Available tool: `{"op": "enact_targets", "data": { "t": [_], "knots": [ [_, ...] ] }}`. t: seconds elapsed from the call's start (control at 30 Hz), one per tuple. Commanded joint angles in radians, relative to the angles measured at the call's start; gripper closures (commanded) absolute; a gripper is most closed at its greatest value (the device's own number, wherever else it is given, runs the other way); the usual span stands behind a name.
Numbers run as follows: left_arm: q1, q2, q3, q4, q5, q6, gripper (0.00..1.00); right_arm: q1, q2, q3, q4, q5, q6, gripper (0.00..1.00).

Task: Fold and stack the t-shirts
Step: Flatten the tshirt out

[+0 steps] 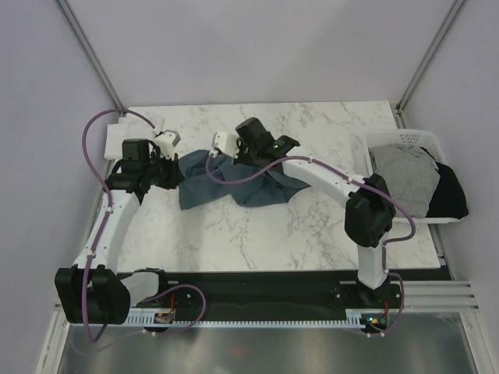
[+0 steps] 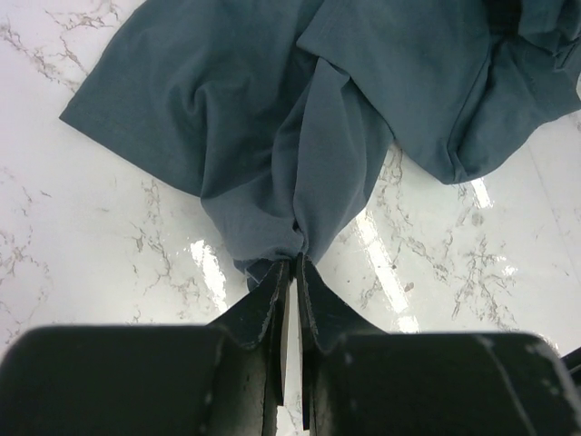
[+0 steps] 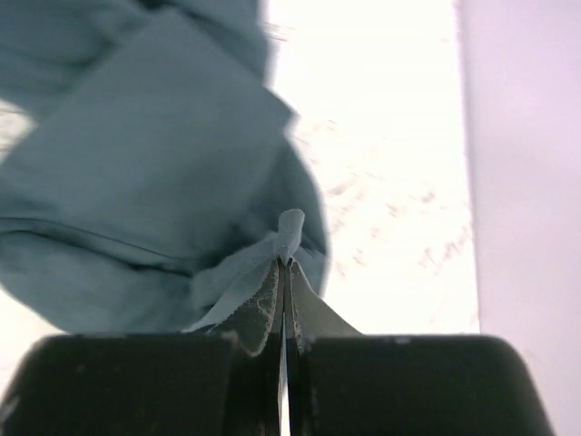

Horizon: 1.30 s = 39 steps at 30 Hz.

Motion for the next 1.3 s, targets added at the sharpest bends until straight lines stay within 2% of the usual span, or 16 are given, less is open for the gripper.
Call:
{"op": "enact_targets", "data": {
  "t": [0.0,0.17,0.27,0.47,0.6,0.63,0.7,0.8,0.93,1.27],
  "knots": [
    [0.005,-0.006,0.023,0.027,0.036,-0.022,0.87,-0.080,-0.109,-0.046,0.042,0.085,0.065,1.00],
    [0.006,0.006,0.022,0.021,0.053,-0.015,0.87,-0.213,-0.232,-0.271,0.131,0.049,0.153,1.00],
    [0.006,0.004,0.023,0.019,0.065,-0.015,0.87,-0.296,-0.299,-0.408,0.200,-0.038,0.251,1.00],
    [0.005,0.023,0.023,0.003,0.087,-0.008,0.84,-0.374,-0.417,-0.649,0.344,-0.163,0.404,1.00],
    [0.005,0.063,0.025,-0.001,0.030,0.037,0.61,-0.416,-0.529,-0.680,0.372,-0.187,0.446,1.00],
    [0.005,0.087,0.026,-0.002,0.019,0.047,0.47,-0.424,-0.544,-0.674,0.370,-0.189,0.456,1.00],
    [0.005,0.118,0.043,-0.026,-0.013,0.072,0.34,-0.450,-0.590,-0.671,0.369,-0.197,0.467,1.00],
    [0.005,0.162,0.048,-0.040,-0.057,0.080,0.23,-0.471,-0.646,-0.679,0.364,-0.224,0.487,1.00],
    [0.005,0.224,0.045,-0.017,-0.096,0.072,0.22,-0.520,-0.700,-0.700,0.378,-0.256,0.515,1.00],
    [0.005,0.440,0.100,-0.027,-0.165,0.049,0.27,-0.597,-0.721,-0.709,0.395,-0.306,0.538,1.00]
  ]
}}
